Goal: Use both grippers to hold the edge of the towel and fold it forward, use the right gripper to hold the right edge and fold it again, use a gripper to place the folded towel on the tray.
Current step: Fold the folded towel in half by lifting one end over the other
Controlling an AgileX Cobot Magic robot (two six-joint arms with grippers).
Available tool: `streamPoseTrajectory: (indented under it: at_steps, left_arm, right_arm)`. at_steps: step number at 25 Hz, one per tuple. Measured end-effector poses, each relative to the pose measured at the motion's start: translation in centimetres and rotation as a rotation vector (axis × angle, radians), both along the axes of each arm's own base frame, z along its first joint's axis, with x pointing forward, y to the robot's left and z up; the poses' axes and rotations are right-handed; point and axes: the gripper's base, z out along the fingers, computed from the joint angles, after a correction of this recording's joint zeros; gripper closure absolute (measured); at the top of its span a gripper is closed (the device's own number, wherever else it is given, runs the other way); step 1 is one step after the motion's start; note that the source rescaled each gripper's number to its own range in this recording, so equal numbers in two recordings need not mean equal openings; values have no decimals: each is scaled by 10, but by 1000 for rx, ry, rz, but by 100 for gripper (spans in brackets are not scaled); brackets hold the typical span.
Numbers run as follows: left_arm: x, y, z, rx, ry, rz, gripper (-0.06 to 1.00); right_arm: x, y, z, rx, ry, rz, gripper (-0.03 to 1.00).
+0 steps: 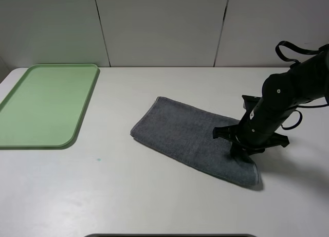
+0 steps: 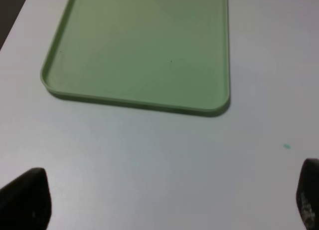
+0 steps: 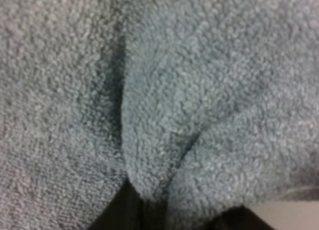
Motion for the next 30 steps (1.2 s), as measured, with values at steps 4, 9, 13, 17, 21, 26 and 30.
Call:
streamPoseTrajectory:
  at_steps: [4,9,13,17,21,26,30]
  left_arm:
    - [0,0,0,0,0,0,-6]
    - [0,0,0,1,0,0,-6]
    - [0,0,0,1,0,0,-6]
    - [0,0,0,1,0,0,-6]
    - [0,0,0,1,0,0,-6]
    - [0,0,0,1,0,0,-6]
    - [0,0,0,1,0,0,-6]
  right_arm:
    - [4,0,2,-17,-2,30,81]
    - [21,2,11,-79,33,91,81]
    - [36,3,22,-143,75,127,81]
    - [54,5,41,-189,73,165,82]
    - [69,5,62,-239,63,196,83]
    - [83,1,86,-337,59,222,83]
    - [93,0,108,-385,44,210,83]
